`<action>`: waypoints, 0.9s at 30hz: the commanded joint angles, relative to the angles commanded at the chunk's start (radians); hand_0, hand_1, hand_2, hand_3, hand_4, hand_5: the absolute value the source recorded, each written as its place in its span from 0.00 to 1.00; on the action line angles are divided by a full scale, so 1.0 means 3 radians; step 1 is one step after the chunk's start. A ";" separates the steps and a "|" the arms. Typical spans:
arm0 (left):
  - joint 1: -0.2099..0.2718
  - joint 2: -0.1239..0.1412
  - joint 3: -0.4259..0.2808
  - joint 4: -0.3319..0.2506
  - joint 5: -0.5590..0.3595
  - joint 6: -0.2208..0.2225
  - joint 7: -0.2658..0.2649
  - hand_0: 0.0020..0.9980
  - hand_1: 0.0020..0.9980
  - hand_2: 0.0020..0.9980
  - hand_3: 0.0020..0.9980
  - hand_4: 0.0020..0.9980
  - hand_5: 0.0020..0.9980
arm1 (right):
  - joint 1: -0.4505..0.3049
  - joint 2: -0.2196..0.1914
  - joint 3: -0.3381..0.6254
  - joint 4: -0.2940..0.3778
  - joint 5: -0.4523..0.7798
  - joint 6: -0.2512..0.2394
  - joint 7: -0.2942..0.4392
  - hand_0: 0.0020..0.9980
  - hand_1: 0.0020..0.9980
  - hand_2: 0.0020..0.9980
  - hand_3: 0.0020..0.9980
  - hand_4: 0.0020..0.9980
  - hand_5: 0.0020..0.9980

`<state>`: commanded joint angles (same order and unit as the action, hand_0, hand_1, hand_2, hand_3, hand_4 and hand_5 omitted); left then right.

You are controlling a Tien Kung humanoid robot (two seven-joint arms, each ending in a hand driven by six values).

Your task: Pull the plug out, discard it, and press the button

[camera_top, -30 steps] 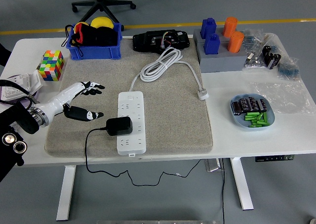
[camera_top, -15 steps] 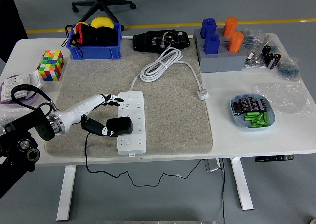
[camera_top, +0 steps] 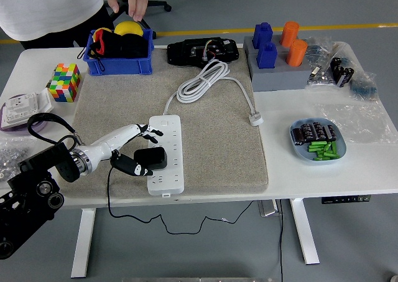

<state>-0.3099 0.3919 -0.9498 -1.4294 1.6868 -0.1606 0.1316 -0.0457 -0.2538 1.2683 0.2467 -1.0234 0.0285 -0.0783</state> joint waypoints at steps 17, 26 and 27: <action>-0.0026 -0.0069 0.0073 0.0071 -0.0071 0.0130 0.0005 0.57 0.44 0.41 0.57 0.74 0.00 | -0.0004 -0.0003 -0.0006 0.0000 0.0002 -0.0001 0.0001 0.73 0.68 0.66 0.64 0.74 0.59; -0.0028 -0.0078 0.0048 0.0080 -0.0104 0.0280 -0.0106 0.53 0.35 0.38 0.55 0.70 0.00 | -0.0002 -0.0006 0.0000 -0.0001 0.0002 -0.0003 0.0003 0.73 0.68 0.66 0.64 0.74 0.59; -0.0029 -0.0076 0.0039 0.0074 -0.0109 0.0295 -0.0124 0.53 0.35 0.38 0.55 0.70 0.00 | -0.0002 -0.0007 0.0000 -0.0002 0.0002 -0.0003 0.0002 0.73 0.68 0.66 0.64 0.74 0.59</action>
<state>-0.3188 0.3691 -0.9381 -1.4072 1.6541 -0.0721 0.0943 -0.0463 -0.2558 1.2684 0.2462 -1.0228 0.0275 -0.0775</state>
